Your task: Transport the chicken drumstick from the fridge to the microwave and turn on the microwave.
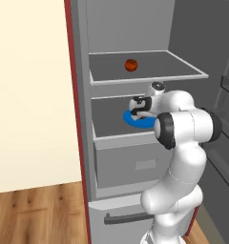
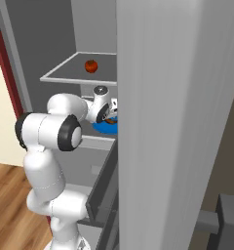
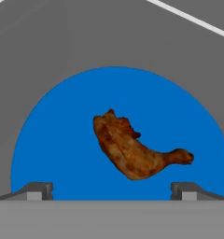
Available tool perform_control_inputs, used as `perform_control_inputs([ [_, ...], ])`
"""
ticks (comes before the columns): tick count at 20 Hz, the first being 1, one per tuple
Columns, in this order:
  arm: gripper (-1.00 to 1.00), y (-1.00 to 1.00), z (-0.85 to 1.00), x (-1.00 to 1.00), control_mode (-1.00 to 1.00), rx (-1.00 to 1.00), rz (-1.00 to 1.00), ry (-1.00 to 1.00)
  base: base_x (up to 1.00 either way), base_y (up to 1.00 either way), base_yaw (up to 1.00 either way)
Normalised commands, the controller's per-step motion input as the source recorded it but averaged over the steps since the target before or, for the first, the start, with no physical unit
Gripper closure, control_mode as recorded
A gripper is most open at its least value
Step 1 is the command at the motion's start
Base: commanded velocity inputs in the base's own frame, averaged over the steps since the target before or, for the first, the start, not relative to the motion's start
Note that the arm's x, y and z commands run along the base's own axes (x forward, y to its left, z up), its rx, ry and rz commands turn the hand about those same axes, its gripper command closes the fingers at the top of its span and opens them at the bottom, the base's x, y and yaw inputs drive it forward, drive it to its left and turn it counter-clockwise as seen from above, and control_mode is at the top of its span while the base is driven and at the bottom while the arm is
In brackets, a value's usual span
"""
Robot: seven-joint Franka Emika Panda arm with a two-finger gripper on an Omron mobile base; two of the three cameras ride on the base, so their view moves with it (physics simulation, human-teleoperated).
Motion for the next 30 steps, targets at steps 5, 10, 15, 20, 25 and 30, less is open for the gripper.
perform_control_inputs([
  [5, -1.0, 0.0, -0.1, 0.1, -1.0, 0.0, 0.01, 0.01, 0.0, 0.0, 0.0],
  [10, -1.0, 0.0, -0.08, 0.17, -1.0, 0.0, 0.0, 0.0, 0.0, 0.0, 0.0],
  [15, -1.0, 0.0, -0.05, 0.16, -1.0, 0.0, 0.0, 0.0, 0.0, 0.0, 0.0],
  [20, -1.0, 0.0, -0.2, 0.12, -1.0, 0.0, 0.0, 0.01, 0.0, 0.0, 0.0],
  [25, -1.0, 0.0, -0.21, 0.07, -1.0, 0.0, 0.01, 0.01, 0.0, 0.0, 0.0],
  [30, -1.0, 0.0, -0.15, 0.13, -1.0, 0.0, 0.0, 0.01, 0.0, 0.0, 0.0],
])
